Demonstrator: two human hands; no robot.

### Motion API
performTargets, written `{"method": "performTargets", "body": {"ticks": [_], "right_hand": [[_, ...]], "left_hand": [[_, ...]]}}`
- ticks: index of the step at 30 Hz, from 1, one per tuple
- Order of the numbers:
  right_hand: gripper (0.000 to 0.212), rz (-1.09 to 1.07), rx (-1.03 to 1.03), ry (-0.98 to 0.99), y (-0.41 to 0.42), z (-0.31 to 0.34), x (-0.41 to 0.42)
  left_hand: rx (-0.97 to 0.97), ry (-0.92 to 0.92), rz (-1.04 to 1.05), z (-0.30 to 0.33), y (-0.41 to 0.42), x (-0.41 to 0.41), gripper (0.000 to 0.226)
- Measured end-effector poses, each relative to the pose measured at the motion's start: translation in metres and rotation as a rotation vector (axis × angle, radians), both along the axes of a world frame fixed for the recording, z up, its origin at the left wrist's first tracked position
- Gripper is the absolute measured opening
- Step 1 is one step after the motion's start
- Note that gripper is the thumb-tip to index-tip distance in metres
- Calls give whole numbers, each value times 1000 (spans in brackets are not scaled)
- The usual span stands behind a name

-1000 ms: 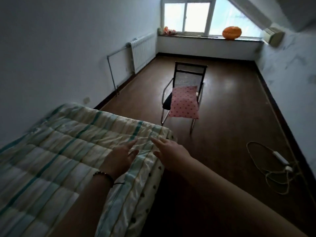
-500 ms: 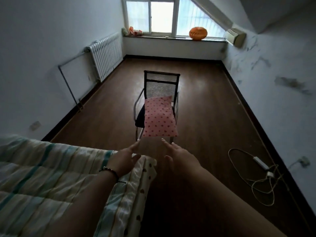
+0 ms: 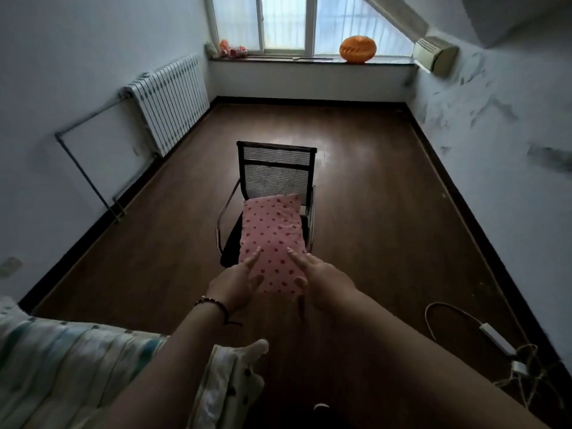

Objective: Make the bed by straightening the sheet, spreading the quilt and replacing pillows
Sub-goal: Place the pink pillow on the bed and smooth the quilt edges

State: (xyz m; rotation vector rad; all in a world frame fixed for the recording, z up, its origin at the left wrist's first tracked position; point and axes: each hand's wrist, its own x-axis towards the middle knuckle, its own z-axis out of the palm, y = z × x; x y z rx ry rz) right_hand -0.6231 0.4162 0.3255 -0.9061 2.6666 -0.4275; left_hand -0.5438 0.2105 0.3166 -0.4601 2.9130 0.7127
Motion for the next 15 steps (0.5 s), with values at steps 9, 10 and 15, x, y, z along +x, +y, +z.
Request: {"method": "performTargets", "body": {"ticks": [9,10,15], "right_hand": [[71,64,96,-151,-63,-34,-190],[73,63,99,-176,-72,-40,-207],[69,47,109,-253,-125,-80,-283]], "left_hand": [[148,-127,213,-40,-42,-125,72],[158,-141,237,-44,-51,-135,73],[211,-208,306,-71,-104,-207,72]]}}
